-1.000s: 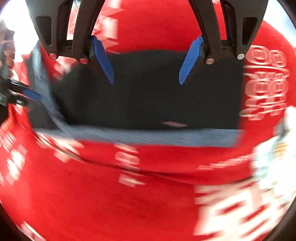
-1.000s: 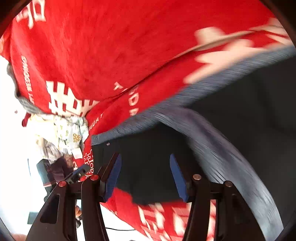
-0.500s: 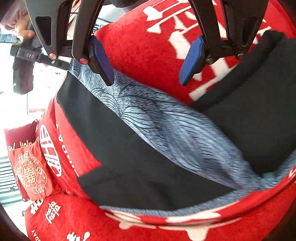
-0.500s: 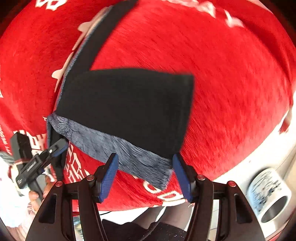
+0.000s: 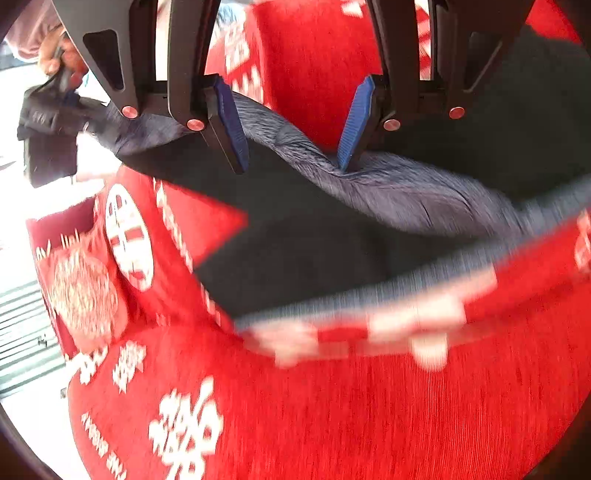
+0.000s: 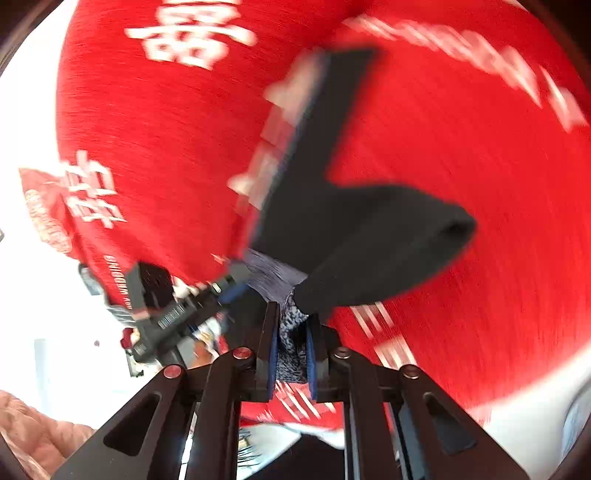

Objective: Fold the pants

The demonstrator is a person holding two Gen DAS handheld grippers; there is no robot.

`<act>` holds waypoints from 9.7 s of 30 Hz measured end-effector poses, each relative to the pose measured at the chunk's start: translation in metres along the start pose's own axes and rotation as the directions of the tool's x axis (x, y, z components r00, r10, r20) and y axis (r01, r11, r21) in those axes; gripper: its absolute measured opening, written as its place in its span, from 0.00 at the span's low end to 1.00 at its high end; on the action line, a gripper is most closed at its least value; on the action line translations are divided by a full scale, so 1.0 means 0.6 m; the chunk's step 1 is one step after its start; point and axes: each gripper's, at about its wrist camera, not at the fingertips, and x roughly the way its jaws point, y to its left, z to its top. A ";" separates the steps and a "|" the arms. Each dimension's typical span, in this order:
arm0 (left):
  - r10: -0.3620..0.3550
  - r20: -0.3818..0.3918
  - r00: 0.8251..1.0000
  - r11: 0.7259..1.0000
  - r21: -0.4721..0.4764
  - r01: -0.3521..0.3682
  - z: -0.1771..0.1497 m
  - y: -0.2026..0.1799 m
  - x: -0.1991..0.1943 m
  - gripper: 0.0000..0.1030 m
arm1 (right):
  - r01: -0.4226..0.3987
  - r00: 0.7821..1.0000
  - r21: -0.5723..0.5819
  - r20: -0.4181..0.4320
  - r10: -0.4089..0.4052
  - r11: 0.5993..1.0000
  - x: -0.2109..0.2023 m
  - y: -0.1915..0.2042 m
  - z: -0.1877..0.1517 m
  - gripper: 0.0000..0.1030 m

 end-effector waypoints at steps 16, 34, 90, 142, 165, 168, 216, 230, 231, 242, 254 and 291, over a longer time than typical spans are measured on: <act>0.382 0.053 0.923 0.920 -0.121 -0.373 0.037 0.144 -0.040 0.71 | 0.350 0.931 -0.169 0.175 -0.321 0.921 0.113 0.088 0.316 0.59; 0.504 -0.140 0.852 0.807 -0.275 -0.522 -0.085 0.268 -0.006 0.71 | 0.432 0.899 -0.008 0.079 -0.430 0.902 0.108 -0.080 0.257 0.63; 0.239 0.093 0.966 0.895 -0.406 -0.183 -0.380 0.726 -0.302 0.57 | -0.308 0.551 -0.920 -0.379 -0.743 0.240 1.146 0.531 -0.393 0.06; 0.552 -0.116 0.826 0.782 -0.273 -0.561 -0.262 0.650 -0.202 0.79 | 0.318 0.914 -0.063 -0.246 -0.324 0.946 0.548 0.104 -0.226 0.05; 0.418 -0.088 0.904 0.902 -0.082 -0.425 -0.216 0.401 -0.059 0.84 | 0.457 0.889 -0.020 -0.025 -0.457 0.889 0.421 0.054 -0.065 0.07; 0.436 -0.095 0.895 0.893 -0.081 -0.443 -0.218 0.400 -0.054 0.84 | 0.397 0.918 0.049 -0.028 -0.396 0.917 0.390 0.019 -0.074 0.08; 0.496 -0.029 0.868 0.820 -0.314 -0.479 0.061 0.249 0.071 0.90 | 0.316 0.938 -0.332 -0.034 -0.346 0.889 0.247 0.030 0.222 0.50; 0.600 -0.077 0.796 0.752 -0.285 -0.595 -0.027 0.271 0.025 0.94 | 0.470 0.868 -0.357 0.021 -0.496 0.807 0.261 0.002 0.211 0.12; 0.610 -0.102 0.786 0.742 -0.272 -0.612 -0.052 0.272 0.028 0.94 | 0.448 0.869 -0.426 0.000 -0.496 0.786 0.270 0.020 0.185 0.12; 0.552 -0.118 0.825 0.810 -0.160 -0.564 -0.146 0.208 -0.047 0.94 | 0.536 0.761 -0.479 -0.082 -0.643 0.695 0.267 0.032 -0.036 0.26; 0.330 -0.116 0.937 0.938 -0.075 -0.340 -0.231 0.058 -0.144 0.99 | 0.611 0.742 -0.319 -0.089 -0.664 0.725 0.140 0.109 -0.248 0.78; 0.432 -0.255 0.865 0.882 -0.079 -0.464 -0.062 -0.111 -0.014 0.99 | 0.596 0.787 -0.119 -0.109 -0.608 0.794 -0.020 0.061 -0.031 1.00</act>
